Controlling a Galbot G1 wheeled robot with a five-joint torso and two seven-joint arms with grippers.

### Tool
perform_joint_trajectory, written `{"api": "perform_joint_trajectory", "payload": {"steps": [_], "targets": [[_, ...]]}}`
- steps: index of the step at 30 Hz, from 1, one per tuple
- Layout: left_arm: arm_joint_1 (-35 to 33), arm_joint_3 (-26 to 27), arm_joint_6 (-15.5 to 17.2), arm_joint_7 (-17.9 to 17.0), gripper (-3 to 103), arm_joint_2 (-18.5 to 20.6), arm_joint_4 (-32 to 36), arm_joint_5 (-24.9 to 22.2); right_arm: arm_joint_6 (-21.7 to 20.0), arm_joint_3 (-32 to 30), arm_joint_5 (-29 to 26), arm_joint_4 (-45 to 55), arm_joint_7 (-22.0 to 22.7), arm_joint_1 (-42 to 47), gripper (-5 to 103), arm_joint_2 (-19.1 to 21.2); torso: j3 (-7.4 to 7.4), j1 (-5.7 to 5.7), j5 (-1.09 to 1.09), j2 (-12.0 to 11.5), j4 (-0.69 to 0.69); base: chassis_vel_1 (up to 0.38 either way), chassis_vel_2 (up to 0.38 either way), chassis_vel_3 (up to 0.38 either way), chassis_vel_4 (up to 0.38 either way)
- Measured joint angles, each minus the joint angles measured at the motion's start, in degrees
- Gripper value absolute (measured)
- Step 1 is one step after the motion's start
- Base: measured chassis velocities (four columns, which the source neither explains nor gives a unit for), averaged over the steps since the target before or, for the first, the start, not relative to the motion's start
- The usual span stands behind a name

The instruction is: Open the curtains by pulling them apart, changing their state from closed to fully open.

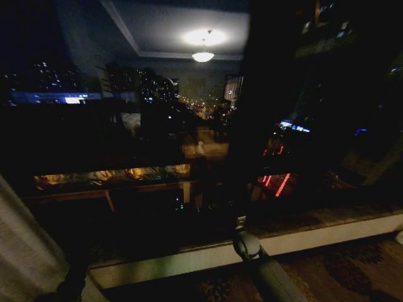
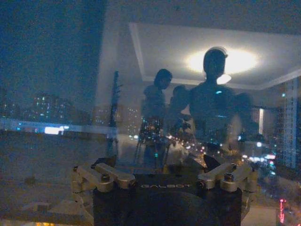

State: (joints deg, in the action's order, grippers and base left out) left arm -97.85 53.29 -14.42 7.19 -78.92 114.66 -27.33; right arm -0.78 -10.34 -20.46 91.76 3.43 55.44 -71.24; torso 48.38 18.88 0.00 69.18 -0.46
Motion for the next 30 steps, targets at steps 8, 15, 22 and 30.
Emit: {"api": "perform_joint_trajectory", "payload": {"steps": [8,15,22,30], "targets": [[0.0,0.0,0.0,0.0,100,0.0,0.0,0.0,0.0,0.0,0.0,0.0,0.0,0.0,100,0.0,0.0,0.0,0.0,0.0,0.0,-0.362,-0.345,0.35,0.366],[0.0,0.0,0.0,0.0,100,0.0,0.0,0.0,0.0,0.0,0.0,0.0,0.0,0.0,100,0.0,0.0,0.0,-0.01,0.0,0.0,-0.356,-0.369,0.337,0.373],[0.0,0.0,0.0,0.0,100,0.0,0.0,0.0,0.0,0.0,0.0,0.0,0.0,0.0,100,0.0,0.0,0.0,-0.01,0.0,0.0,-0.349,-0.345,0.344,0.349],[0.0,0.0,0.0,0.0,100,0.0,0.0,0.0,0.0,0.0,0.0,0.0,0.0,0.0,100,0.0,0.0,0.0,-0.01,0.0,0.01,-0.359,-0.347,0.37,0.365]]}}
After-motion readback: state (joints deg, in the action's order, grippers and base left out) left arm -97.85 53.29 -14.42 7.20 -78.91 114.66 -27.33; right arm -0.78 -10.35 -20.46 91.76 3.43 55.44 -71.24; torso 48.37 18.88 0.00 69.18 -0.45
